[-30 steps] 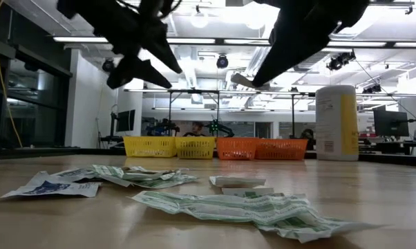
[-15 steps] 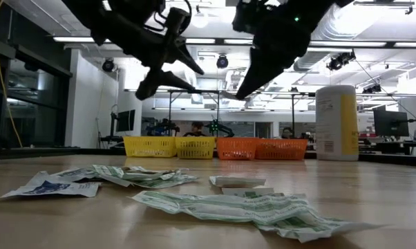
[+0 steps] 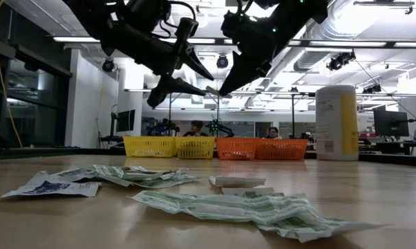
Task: Pick & Place First Aid Supplies
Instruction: Put the gray packet into the right yellow bin
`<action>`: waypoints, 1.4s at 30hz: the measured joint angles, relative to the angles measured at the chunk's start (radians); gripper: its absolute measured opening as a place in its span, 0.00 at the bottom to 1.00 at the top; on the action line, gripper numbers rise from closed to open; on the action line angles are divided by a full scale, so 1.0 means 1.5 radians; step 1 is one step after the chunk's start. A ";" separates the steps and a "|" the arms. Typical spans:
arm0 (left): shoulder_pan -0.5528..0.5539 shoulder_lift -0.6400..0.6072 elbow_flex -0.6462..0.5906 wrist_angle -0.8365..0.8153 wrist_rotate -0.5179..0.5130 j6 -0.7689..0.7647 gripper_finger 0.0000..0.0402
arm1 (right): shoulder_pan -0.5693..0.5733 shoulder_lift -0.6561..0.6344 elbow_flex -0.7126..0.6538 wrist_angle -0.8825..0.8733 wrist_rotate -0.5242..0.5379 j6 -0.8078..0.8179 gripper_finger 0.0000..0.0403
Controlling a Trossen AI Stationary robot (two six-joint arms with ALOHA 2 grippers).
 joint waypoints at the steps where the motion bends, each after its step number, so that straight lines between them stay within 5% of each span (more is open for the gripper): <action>1: 0.000 0.000 0.000 -0.002 -0.007 0.000 0.41 | -0.005 0.000 0.000 0.004 -0.010 -0.002 0.00; 21: -0.001 0.000 0.000 -0.004 -0.022 0.000 0.39 | -0.011 0.000 0.000 0.084 -0.015 -0.015 0.00; 32: -0.001 0.000 0.000 -0.002 -0.024 0.001 0.03 | -0.007 0.000 0.000 0.072 -0.022 -0.014 0.00; 42: -0.001 0.000 0.000 -0.008 -0.019 0.021 0.01 | -0.007 -0.005 0.000 0.067 -0.058 0.023 0.08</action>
